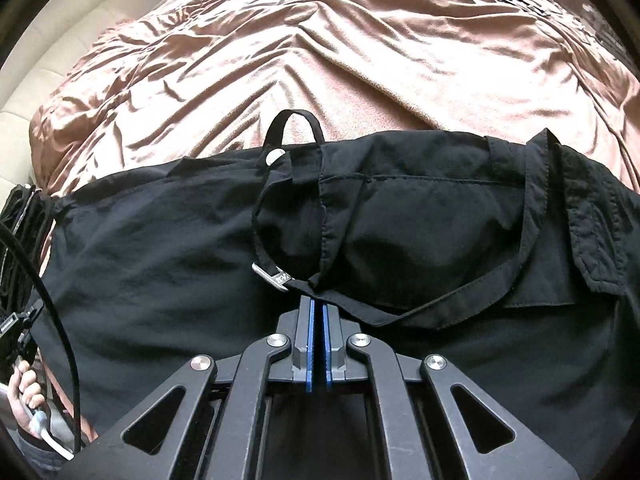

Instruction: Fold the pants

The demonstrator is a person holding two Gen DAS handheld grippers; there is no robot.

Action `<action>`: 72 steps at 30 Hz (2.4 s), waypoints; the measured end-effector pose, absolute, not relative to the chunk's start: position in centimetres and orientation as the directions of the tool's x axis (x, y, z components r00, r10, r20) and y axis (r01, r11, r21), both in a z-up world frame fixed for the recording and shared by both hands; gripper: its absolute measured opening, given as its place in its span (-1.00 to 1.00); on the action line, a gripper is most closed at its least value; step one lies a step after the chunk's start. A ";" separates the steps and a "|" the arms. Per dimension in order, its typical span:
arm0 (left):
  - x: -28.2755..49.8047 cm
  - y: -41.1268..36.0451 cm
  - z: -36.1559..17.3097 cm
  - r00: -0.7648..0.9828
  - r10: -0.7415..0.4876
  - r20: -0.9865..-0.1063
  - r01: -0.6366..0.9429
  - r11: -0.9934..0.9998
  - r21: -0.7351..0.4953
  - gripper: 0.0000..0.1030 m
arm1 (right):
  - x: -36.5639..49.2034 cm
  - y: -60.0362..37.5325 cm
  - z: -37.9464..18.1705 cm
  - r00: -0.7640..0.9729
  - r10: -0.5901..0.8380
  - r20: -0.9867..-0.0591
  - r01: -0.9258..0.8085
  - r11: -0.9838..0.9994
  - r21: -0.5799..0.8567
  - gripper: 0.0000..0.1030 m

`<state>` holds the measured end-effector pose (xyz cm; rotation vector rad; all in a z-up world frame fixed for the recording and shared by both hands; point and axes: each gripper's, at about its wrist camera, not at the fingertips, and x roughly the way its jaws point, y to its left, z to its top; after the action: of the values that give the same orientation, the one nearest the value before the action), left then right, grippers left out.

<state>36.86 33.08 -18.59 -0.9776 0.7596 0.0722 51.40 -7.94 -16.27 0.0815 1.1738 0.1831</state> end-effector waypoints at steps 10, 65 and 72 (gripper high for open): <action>38.2 32.3 -12.7 0.796 -0.292 -0.530 -0.274 0.606 -0.747 -0.95 | 47.8 -8.0 -15.8 0.325 0.245 -0.913 -0.139 0.968 0.210 -0.99; 45.4 -5.0 17.4 0.682 -0.634 -0.364 0.396 0.739 -0.544 -0.95 | 25.2 -28.2 -5.7 0.648 0.361 -0.671 -0.042 0.896 0.441 -0.20; 46.2 -11.3 17.3 0.626 -0.678 -0.385 0.443 0.715 -0.541 -0.95 | 22.3 -32.5 -4.8 0.693 0.321 -0.645 0.017 0.888 0.460 -0.17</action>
<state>46.21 -11.29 17.26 -0.4205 0.6091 -0.6649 22.27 -32.55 -4.77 0.4589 0.7933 0.1769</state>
